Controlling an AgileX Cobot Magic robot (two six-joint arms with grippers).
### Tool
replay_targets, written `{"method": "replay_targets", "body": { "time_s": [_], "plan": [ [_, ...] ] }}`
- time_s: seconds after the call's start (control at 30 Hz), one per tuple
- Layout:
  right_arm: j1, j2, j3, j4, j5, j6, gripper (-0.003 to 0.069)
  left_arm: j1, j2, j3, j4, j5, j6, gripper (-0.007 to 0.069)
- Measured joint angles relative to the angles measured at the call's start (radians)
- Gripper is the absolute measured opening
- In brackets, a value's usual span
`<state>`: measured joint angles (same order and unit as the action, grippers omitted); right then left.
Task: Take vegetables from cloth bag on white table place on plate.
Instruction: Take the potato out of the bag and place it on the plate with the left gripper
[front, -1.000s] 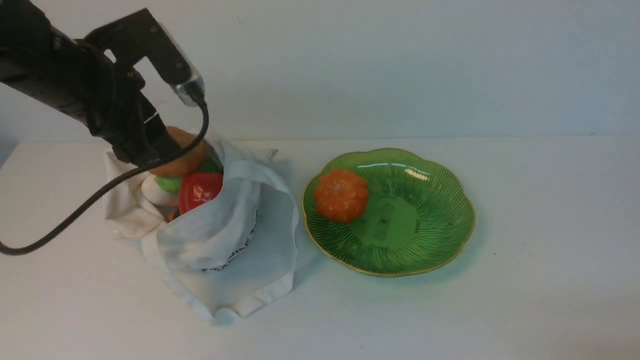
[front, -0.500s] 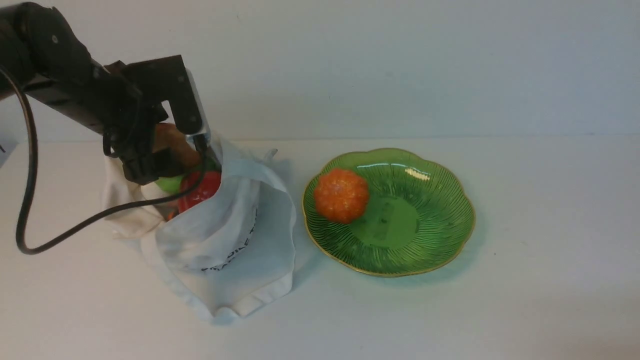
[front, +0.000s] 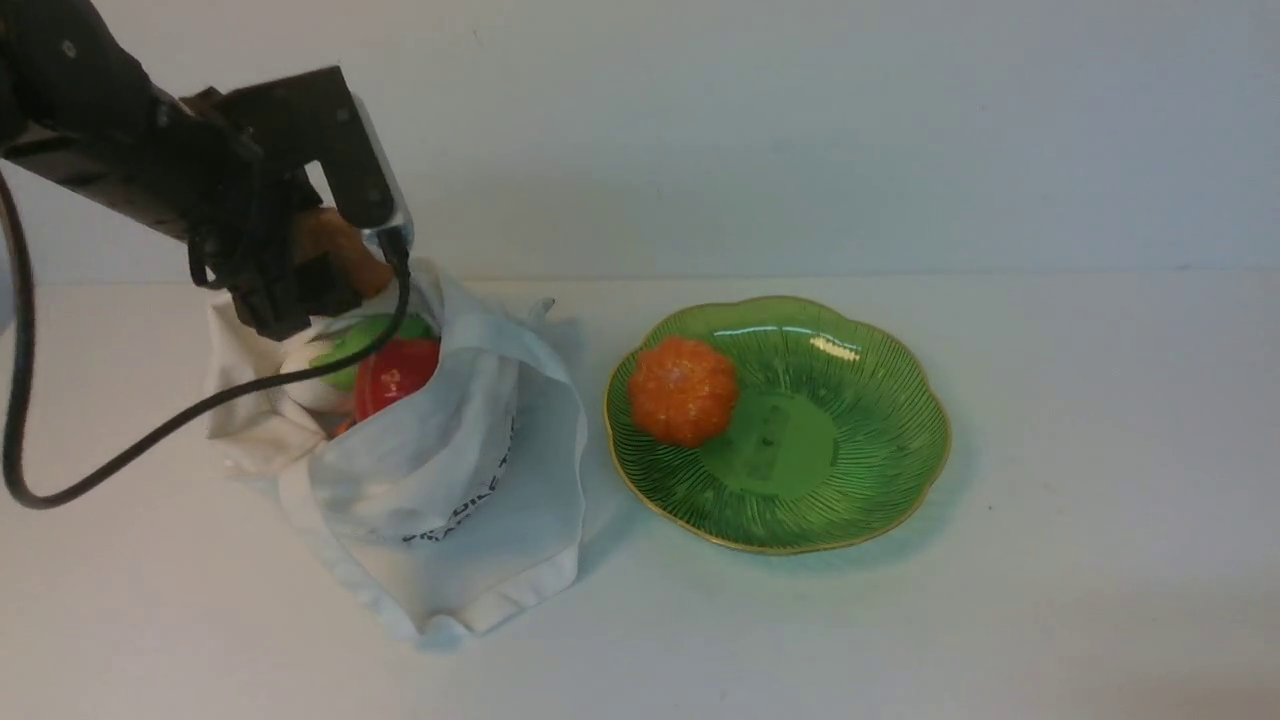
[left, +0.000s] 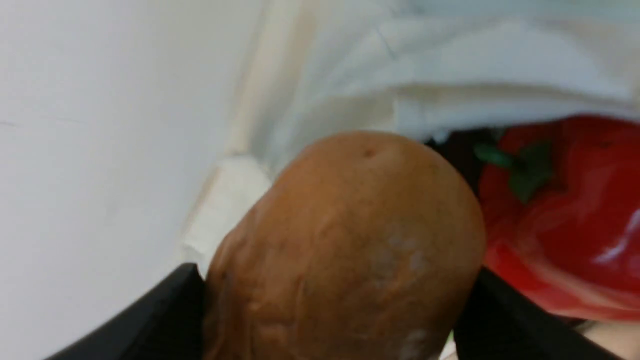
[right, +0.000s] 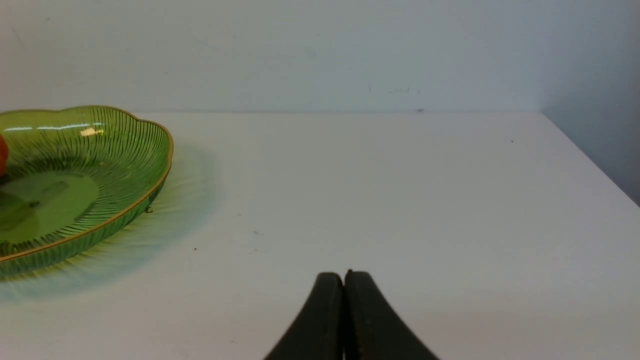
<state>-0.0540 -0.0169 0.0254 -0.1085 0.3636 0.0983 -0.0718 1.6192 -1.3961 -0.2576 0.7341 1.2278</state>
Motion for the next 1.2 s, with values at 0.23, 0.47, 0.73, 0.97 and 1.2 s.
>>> {"method": "replay_targets", "body": {
  "time_s": [0.23, 0.47, 0.73, 0.97, 1.2],
  "plan": [
    [0.0, 0.0, 0.0, 0.0, 0.0, 0.0, -0.001, -0.02, -0.18, 0.0, -0.368, 0.052, -0.07, 0.0575],
    [0.0, 0.0, 0.0, 0.0, 0.0, 0.0, -0.001, -0.218, -0.166, 0.0, -0.736, 0.086, -0.085, 0.0575],
    [0.0, 0.0, 0.0, 0.0, 0.0, 0.0, -0.001, -0.451, 0.079, 0.0, -0.778, -0.099, -0.085, 0.0575],
    [0.0, 0.0, 0.0, 0.0, 0.0, 0.0, -0.001, -0.478, 0.295, 0.0, -0.775, -0.226, -0.085, 0.0575],
    [0.0, 0.0, 0.0, 0.0, 0.0, 0.0, -0.001, -0.478, 0.381, 0.0, -0.777, -0.318, -0.112, 0.0575]
  ]
}}
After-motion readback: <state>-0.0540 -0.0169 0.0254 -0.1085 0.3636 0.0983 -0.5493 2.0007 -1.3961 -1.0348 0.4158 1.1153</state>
